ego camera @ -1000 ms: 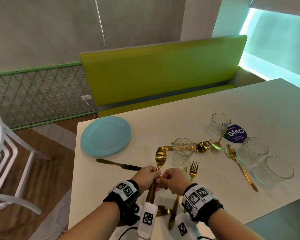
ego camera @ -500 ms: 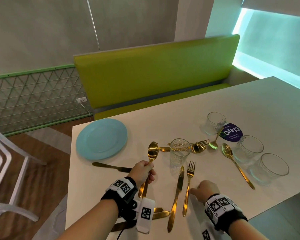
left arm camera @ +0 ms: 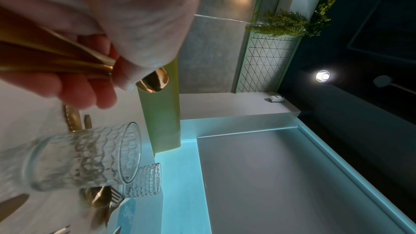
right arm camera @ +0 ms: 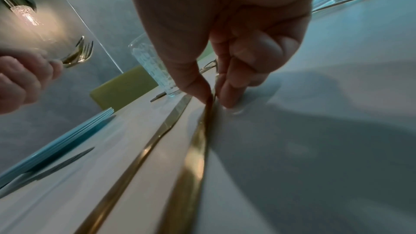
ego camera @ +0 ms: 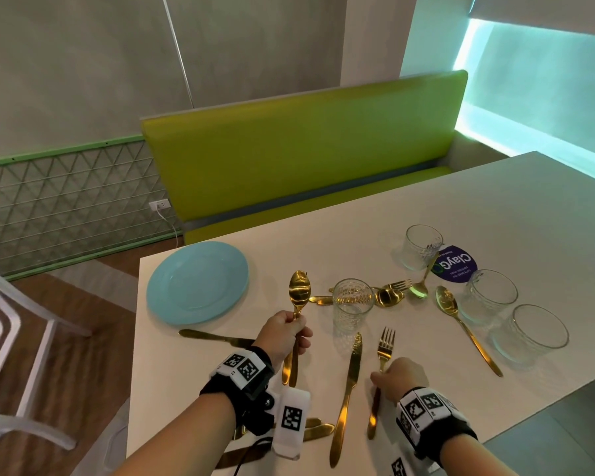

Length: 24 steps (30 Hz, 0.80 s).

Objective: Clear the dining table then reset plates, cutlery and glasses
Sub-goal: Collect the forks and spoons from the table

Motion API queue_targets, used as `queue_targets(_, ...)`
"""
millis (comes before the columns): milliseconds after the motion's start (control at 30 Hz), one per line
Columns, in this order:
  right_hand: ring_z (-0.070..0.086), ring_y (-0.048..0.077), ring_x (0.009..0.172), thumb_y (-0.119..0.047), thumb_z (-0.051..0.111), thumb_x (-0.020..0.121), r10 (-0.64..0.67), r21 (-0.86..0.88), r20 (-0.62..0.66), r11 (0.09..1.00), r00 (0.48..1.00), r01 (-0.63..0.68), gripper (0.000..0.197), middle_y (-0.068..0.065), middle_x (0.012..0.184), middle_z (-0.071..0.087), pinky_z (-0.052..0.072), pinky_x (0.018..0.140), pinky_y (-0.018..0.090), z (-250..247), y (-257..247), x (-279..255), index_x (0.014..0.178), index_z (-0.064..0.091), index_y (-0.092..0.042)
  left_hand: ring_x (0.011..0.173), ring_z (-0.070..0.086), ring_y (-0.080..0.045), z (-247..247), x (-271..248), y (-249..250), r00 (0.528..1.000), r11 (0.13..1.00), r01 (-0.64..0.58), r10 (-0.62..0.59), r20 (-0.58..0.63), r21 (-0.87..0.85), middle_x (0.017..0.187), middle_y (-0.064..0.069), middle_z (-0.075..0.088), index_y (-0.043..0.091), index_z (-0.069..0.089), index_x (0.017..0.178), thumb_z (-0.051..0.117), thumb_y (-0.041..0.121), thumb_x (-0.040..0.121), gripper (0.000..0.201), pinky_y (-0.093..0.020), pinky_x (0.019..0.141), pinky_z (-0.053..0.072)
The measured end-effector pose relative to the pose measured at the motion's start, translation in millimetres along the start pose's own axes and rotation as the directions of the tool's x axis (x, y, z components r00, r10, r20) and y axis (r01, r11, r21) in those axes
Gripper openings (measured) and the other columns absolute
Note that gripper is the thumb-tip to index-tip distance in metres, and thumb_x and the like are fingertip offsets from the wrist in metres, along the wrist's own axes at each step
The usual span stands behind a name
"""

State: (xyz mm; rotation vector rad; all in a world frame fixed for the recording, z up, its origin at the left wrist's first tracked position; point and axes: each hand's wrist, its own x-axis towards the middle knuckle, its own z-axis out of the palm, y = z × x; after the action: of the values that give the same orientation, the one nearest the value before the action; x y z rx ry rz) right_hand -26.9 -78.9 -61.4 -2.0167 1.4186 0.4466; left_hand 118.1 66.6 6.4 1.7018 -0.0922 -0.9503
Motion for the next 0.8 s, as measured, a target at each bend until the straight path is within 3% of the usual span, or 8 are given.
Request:
queue_targets(133,0.058,0.017,0.065,-0.034,0.063,0.081,0.015,0.077,0.026,0.997,1.0,-0.017,0.026,0.003,0.073,0.064,0.049,0.06,0.025,-13,10,-4,0.076,0.065,-0.009,0.066,0.057,-0.015,1,-2,7,1.0,0.999,-0.012,0.013,0.01,-0.035,0.08,-0.007,0.063,0.008,0.052,0.1,0.044,0.015,0.098,0.012,-0.025,0.062,0.049)
queue_targets(200,0.054,0.016,0.053,-0.029,0.063,0.083,-0.022,0.186,0.039,0.982,0.999,0.014,0.025,0.003,0.068,0.066,0.047,0.053,0.025,-30,11,-8,0.069,0.066,-0.008,0.067,0.059,-0.015,3,-3,12,1.0,0.999,-0.019,0.02,0.024,-0.046,0.082,-0.007,0.064,0.008,0.052,0.1,0.042,0.016,0.099,0.012,-0.024,0.062,0.049)
queue_targets(300,0.046,0.012,0.049,-0.025,0.061,0.087,-0.166,0.316,0.009,0.936,0.986,0.155,0.02,0.003,0.07,0.064,0.039,0.045,0.021,-70,-2,-24,0.076,0.064,-0.009,0.07,0.061,-0.016,6,-4,21,0.998,0.998,-0.034,0.037,0.056,-0.057,0.084,-0.007,0.065,0.009,0.052,0.102,0.042,0.016,0.099,0.013,-0.023,0.063,0.05)
queue_targets(433,0.042,0.009,0.046,-0.022,0.064,0.086,-0.385,0.466,0.007,0.818,0.923,0.338,0.016,0.002,0.066,0.06,0.036,0.042,0.018,-114,-38,-45,0.08,0.065,-0.007,0.069,0.064,-0.016,14,-5,34,0.989,0.997,-0.05,0.056,0.134,-0.053,0.085,-0.008,0.066,0.006,0.052,0.107,0.041,0.016,0.099,0.017,-0.022,0.062,0.052)
queue_targets(567,0.041,0.009,0.044,-0.024,0.068,0.083,-0.471,0.434,0.042,0.803,0.881,0.408,0.017,-0.001,0.059,0.058,0.034,0.04,0.019,-111,-77,-49,0.073,0.065,-0.011,0.064,0.066,-0.017,27,-8,43,0.974,0.995,-0.041,0.06,0.217,-0.09,0.08,-0.01,0.066,0.004,0.051,0.106,0.039,0.016,0.1,0.018,-0.023,0.059,0.055)
queue_targets(700,0.041,0.003,0.037,-0.026,0.067,0.084,-0.514,0.369,0.06,0.808,0.856,0.459,0.024,-0.004,0.055,0.057,0.034,0.038,0.015,-95,-97,-41,0.063,0.062,-0.014,0.066,0.066,-0.023,33,-8,48,0.965,0.989,-0.014,0.052,0.258,-0.145,0.078,-0.013,0.067,0.007,0.051,0.093,0.033,0.022,0.102,0.025,-0.033,0.067,0.056)
queue_targets(800,0.046,0.005,0.044,-0.026,0.067,0.082,-0.512,0.352,0.018,0.807,0.859,0.473,0.026,-0.005,0.056,0.059,0.037,0.045,0.017,-87,-102,-32,0.059,0.06,-0.018,0.059,0.06,-0.022,33,-3,49,0.97,0.988,-0.005,0.042,0.239,-0.153,0.075,-0.012,0.063,0.007,0.05,0.091,0.031,0.025,0.102,0.029,-0.036,0.068,0.054)
